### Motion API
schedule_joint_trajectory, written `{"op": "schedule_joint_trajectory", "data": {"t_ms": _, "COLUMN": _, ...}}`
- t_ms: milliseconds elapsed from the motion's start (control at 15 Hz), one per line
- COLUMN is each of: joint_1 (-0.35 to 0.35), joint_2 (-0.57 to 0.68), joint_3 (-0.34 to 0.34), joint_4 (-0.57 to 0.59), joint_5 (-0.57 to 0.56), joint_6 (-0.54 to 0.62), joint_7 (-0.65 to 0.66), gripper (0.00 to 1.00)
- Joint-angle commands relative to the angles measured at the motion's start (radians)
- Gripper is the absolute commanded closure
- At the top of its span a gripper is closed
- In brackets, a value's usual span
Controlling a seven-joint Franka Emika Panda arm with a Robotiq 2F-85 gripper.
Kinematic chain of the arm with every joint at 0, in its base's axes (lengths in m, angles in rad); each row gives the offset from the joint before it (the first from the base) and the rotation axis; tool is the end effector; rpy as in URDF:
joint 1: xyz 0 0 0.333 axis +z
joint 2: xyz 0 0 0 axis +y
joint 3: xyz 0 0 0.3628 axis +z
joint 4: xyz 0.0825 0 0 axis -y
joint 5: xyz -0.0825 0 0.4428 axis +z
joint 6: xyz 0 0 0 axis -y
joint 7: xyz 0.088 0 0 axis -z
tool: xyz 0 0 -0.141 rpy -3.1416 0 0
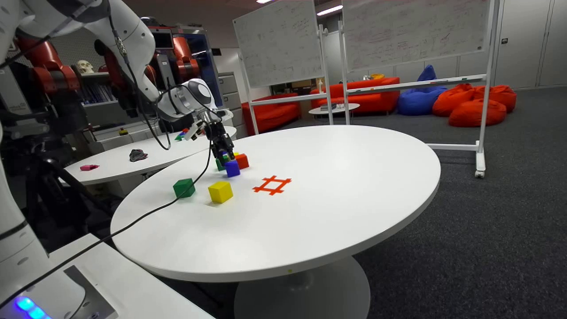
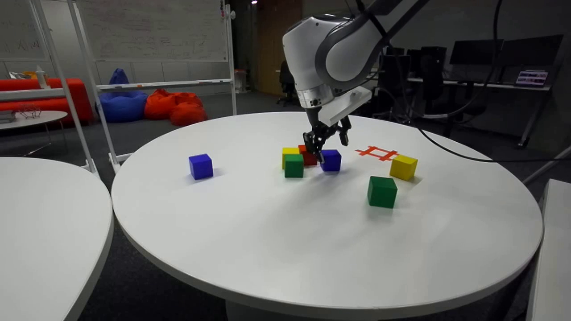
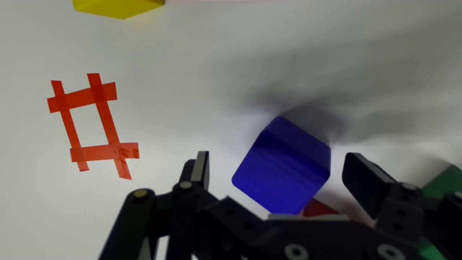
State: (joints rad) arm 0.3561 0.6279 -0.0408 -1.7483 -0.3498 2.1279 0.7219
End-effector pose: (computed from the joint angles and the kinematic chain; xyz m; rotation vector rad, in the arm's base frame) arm 0.6731 0.1946 0.1617 2.7494 -0.2455 -0.0937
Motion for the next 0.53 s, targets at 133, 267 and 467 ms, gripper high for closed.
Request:
{"op": "schedule_joint_trajectory", "data": {"t_ms": 133, "joint_1": -0.012, "joint_2": -0.003, "joint_3": -0.027, "joint_4": 0.016, "joint_5": 0.012, "joint_6": -0.007, "joint_7": 0.12, "gripper": 0.0}}
{"op": "schedule_joint_trajectory", "data": {"t_ms": 267, "joint_1": -0.029, "joint_2": -0.018, "joint_3": -0.036, "joint_4": 0.01, "joint_5": 0.023, "joint_6": -0.005, "joint_7": 0.157, "gripper": 0.0}}
{"op": "schedule_joint_trajectory", "data": {"t_ms": 467, "joint_1": -0.069, "joint_2": -0.056, "joint_3": -0.051, "joint_4": -0.015, "joint_5": 0.053, "joint_6": 0.005, "joint_7": 0.212, "gripper": 0.0}}
